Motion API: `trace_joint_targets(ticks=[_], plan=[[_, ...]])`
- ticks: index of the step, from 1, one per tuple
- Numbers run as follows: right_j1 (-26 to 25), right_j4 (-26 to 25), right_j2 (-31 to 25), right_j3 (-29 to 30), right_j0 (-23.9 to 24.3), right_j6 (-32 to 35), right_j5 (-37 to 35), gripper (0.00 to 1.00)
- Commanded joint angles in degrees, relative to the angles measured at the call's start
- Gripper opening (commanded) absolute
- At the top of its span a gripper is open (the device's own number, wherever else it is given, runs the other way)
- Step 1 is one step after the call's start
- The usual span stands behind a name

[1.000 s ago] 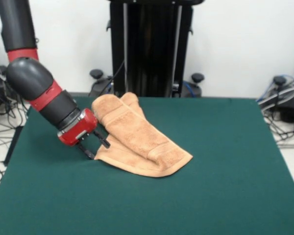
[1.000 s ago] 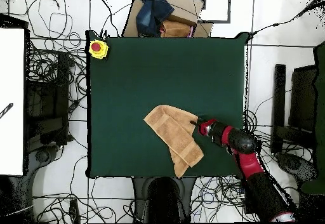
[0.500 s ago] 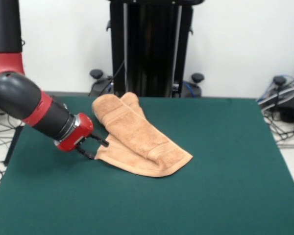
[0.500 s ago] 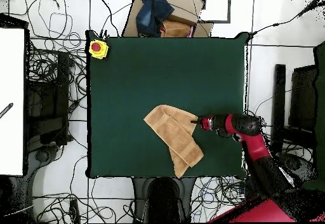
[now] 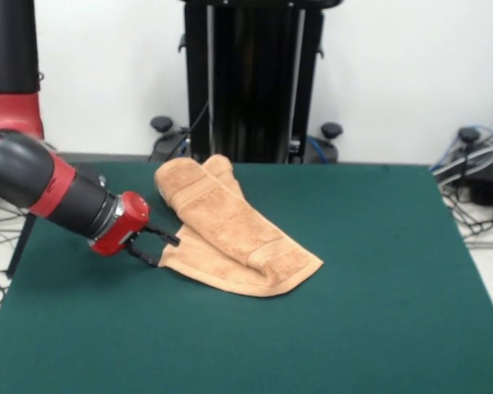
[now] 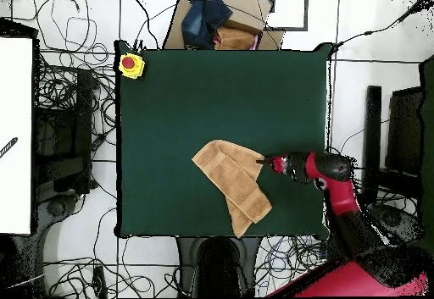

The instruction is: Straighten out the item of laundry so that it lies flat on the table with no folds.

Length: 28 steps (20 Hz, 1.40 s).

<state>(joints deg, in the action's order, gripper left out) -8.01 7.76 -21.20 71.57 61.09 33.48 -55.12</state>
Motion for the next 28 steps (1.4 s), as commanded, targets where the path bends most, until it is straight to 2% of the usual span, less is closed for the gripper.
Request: trace_joint_targets(ticks=[1, 4, 12, 15, 17, 18, 20, 23, 24, 26, 28], plan=[[-17.54, -0.45, 10.40, 4.44, -3.93, 14.85, -3.28, 1.00], [-17.34, -0.04, 11.34, 3.53, -5.54, 13.74, -6.79, 1.00], [-18.04, 0.16, 11.45, 2.83, -5.95, 10.03, -8.31, 1.00], [-17.56, -0.06, 11.19, 3.87, -5.59, 9.23, -5.03, 1.00], [-15.76, -2.25, 9.63, 6.61, -3.47, 6.27, 7.41, 1.00], [-15.19, -2.56, 9.46, 7.40, -3.05, 6.70, 10.65, 1.00], [-13.47, -4.59, 8.03, 10.50, -0.73, 7.84, 24.49, 1.00], [-13.05, -9.42, 3.25, 14.43, 6.16, 8.35, 45.80, 1.00], [-13.38, -11.33, 1.68, 15.25, 8.56, 8.69, 50.93, 1.00], [-13.36, -15.09, -0.17, 16.02, 11.18, 11.05, 58.54, 1.00], [-13.28, -17.06, -0.84, 16.08, 12.09, 13.32, 60.55, 1.00]])
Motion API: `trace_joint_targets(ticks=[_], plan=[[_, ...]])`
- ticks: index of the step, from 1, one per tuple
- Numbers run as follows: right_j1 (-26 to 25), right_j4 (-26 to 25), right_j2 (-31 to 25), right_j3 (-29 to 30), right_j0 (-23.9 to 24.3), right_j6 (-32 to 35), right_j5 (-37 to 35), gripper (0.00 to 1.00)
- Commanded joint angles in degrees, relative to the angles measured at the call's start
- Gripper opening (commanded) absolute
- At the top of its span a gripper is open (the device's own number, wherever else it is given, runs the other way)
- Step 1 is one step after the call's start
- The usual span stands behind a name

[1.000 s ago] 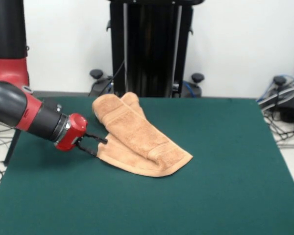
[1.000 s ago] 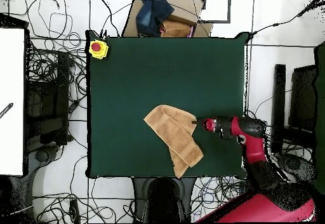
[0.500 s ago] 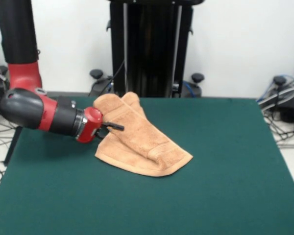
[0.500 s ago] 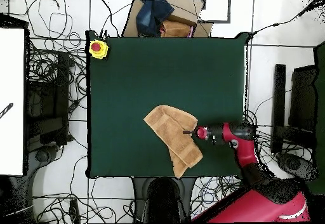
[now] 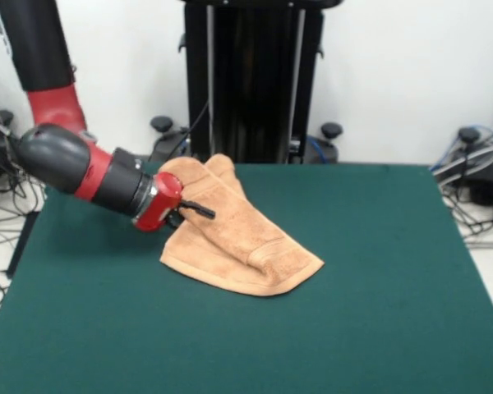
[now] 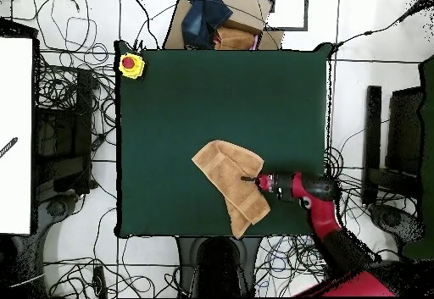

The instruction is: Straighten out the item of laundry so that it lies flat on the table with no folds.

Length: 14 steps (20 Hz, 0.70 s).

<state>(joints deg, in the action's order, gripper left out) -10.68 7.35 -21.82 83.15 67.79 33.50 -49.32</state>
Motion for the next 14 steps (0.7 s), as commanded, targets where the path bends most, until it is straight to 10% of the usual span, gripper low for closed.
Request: trace_joint_targets(ticks=[1, 14], plan=[[-10.49, -17.07, -0.31, 4.53, 5.49, 14.31, 54.73, 1.00], [-21.46, -23.50, -9.09, 3.95, 22.24, 14.00, 55.08, 1.00]])
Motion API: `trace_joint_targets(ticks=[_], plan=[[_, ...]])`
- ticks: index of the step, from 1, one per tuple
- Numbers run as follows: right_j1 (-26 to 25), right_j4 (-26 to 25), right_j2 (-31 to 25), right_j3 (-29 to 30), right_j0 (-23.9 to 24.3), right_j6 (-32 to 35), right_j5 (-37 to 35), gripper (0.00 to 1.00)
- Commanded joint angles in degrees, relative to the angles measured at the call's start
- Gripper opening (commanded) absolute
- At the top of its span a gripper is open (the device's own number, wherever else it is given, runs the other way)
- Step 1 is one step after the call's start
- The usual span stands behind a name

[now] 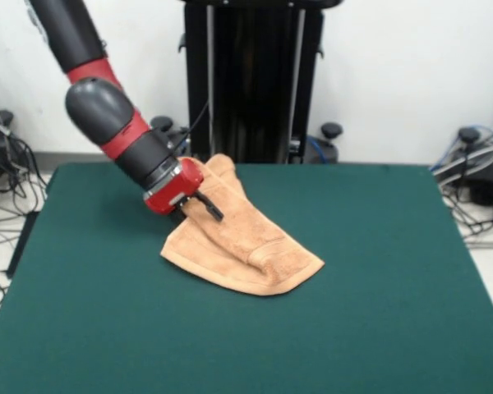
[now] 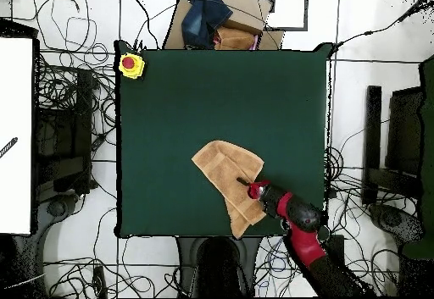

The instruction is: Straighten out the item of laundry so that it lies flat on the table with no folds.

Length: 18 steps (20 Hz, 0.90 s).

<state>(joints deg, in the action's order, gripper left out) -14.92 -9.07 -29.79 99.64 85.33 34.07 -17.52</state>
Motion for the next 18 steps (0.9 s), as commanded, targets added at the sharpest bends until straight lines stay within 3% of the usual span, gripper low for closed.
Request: trace_joint_targets(ticks=[1, 10, 15, 18], plan=[[-17.79, -7.44, -1.46, -12.93, 5.28, 13.26, 22.79, 1.00], [-21.85, -11.61, -4.63, -15.27, 9.89, 9.04, 17.21, 1.00], [-21.60, -20.04, -8.16, -15.35, 11.14, 3.21, 17.07, 1.00], [-22.28, -22.03, -9.38, -16.20, 11.78, 3.10, 15.69, 1.00]])
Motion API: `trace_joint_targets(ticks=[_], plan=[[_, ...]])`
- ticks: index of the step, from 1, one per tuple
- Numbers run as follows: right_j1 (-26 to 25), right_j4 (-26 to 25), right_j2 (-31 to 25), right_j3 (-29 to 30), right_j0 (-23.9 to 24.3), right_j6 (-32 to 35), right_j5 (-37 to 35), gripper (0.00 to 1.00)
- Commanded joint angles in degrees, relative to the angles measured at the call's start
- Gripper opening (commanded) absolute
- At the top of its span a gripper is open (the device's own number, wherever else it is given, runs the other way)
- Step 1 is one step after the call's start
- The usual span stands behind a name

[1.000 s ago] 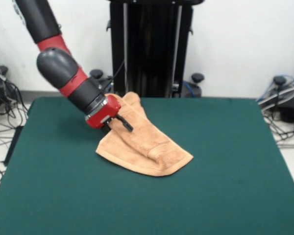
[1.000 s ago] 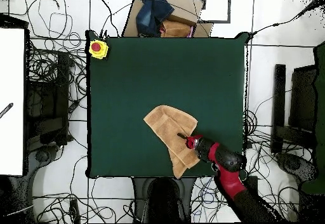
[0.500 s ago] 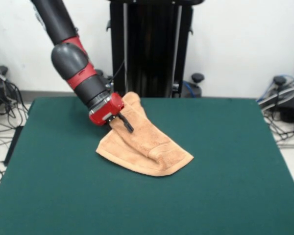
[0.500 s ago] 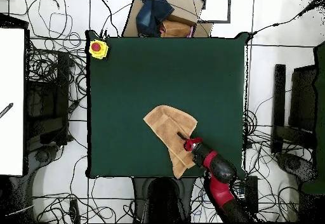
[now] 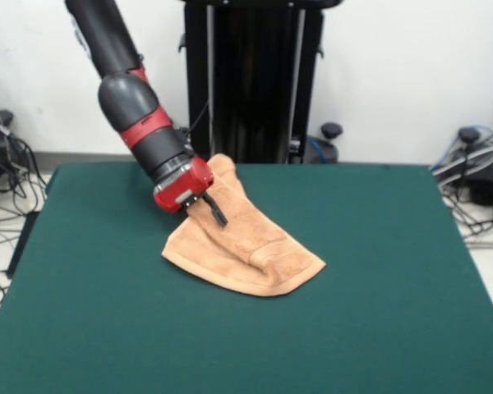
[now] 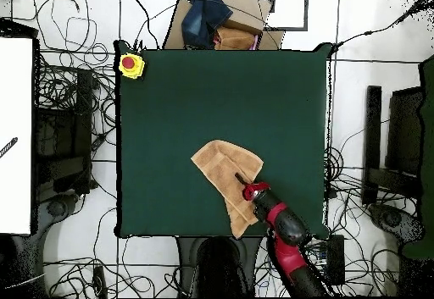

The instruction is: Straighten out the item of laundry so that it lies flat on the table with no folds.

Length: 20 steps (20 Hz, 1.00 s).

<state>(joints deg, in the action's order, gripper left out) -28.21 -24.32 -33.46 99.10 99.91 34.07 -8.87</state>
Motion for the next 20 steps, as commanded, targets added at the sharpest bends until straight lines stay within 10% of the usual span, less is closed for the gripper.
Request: trace_joint_targets(ticks=[1, 20], plan=[[-8.62, -7.06, -6.04, -15.86, -3.34, 3.46, 6.54, 1.00], [4.64, 0.68, -0.53, -17.55, -19.11, 13.65, 0.03, 1.00]])
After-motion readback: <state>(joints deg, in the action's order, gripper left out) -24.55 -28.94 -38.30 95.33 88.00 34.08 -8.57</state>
